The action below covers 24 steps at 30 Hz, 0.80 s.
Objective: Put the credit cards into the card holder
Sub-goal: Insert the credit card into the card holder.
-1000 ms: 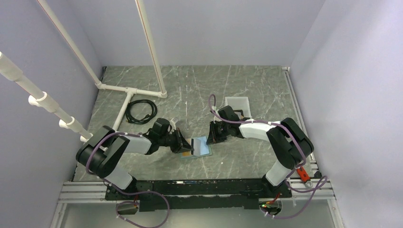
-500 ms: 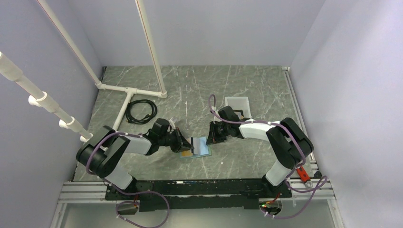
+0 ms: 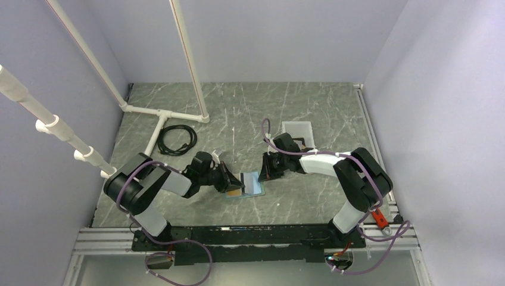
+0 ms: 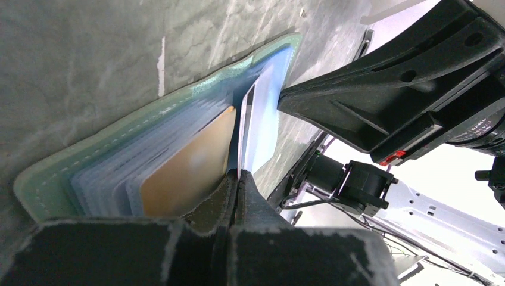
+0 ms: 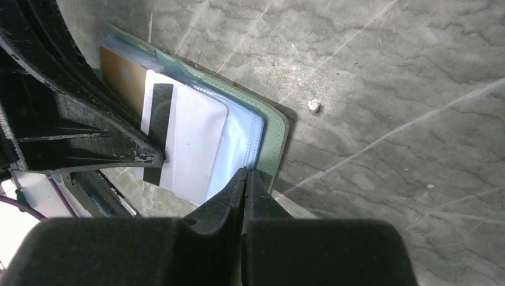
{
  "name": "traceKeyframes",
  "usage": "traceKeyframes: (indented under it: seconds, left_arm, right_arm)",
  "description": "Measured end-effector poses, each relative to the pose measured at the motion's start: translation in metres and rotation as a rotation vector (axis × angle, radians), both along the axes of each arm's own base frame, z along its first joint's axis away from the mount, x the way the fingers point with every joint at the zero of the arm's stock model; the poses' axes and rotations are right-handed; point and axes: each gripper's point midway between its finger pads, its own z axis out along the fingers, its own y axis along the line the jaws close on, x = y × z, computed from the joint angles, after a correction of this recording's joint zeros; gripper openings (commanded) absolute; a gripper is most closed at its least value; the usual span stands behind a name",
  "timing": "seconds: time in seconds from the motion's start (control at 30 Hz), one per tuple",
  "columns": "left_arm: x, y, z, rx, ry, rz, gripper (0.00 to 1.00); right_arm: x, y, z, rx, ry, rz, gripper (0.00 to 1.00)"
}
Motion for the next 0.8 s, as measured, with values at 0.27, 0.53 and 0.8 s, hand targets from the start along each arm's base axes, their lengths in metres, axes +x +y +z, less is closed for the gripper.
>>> traceKeyframes:
  seconds: [0.27,0.53,0.8]
  left_arm:
    - [-0.001,-0.005,-0.001,-0.014,0.006,0.019,0.13]
    - [-0.01,-0.012,-0.003,0.021,0.007,0.025,0.38]
    - [-0.013,-0.011,0.006,0.053,-0.006,0.038,0.5]
  right_arm:
    - [0.0,0.0,0.0,0.001,0.007,-0.007,0.0]
    - [-0.002,0.003,0.0,0.007,0.012,-0.001,0.0]
    - [-0.003,0.004,0.0,0.009,0.013,0.003,0.0]
